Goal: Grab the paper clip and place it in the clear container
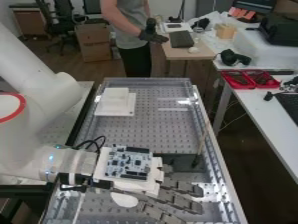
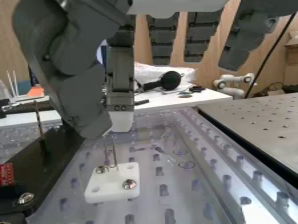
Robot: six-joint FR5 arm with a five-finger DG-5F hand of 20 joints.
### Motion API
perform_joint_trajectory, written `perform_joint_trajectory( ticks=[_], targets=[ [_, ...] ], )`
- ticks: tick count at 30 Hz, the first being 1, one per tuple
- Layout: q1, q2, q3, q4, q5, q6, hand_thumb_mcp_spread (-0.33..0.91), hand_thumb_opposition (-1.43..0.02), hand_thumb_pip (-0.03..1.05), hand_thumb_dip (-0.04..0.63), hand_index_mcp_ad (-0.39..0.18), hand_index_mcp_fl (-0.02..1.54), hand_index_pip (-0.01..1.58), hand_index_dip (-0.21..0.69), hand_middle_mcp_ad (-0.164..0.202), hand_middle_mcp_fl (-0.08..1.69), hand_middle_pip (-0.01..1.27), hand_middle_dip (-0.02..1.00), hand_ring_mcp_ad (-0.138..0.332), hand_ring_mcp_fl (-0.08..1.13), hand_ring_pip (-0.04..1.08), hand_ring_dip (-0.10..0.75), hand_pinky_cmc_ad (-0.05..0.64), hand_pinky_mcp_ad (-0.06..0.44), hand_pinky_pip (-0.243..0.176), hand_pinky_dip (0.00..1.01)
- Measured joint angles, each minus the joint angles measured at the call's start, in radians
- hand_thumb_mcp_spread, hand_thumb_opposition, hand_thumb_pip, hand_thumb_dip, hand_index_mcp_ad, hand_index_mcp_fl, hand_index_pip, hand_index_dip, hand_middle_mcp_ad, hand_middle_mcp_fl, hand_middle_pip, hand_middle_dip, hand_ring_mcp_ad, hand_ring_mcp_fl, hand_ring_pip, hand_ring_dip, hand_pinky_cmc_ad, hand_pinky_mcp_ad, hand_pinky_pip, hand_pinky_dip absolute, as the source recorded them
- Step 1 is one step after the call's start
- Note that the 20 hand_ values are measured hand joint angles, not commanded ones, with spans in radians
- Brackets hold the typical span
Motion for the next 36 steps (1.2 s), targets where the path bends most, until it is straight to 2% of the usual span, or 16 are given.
perform_joint_trajectory(
  ticks=[13, 36],
  targets=[
    [-0.004, -0.013, 0.0, 0.007, -0.009, 0.008, 0.4, -0.83, 0.7, 0.253, -0.161, 0.33, 1.51, 0.042, 0.07, 0.01, 0.13, 0.18, 0.127, 0.01, 0.08, 0.112, 0.312, 0.265, -0.059, 0.25],
    [-0.01, -0.031, 0.025, -0.014, -0.029, -0.011, 0.42, -0.85, 0.7, 0.251, -0.173, 0.34, 1.53, 0.026, 0.07, 0.01, 0.14, 0.18, 0.129, 0.0, 0.08, 0.11, 0.305, 0.265, -0.059, 0.25]
  ],
)
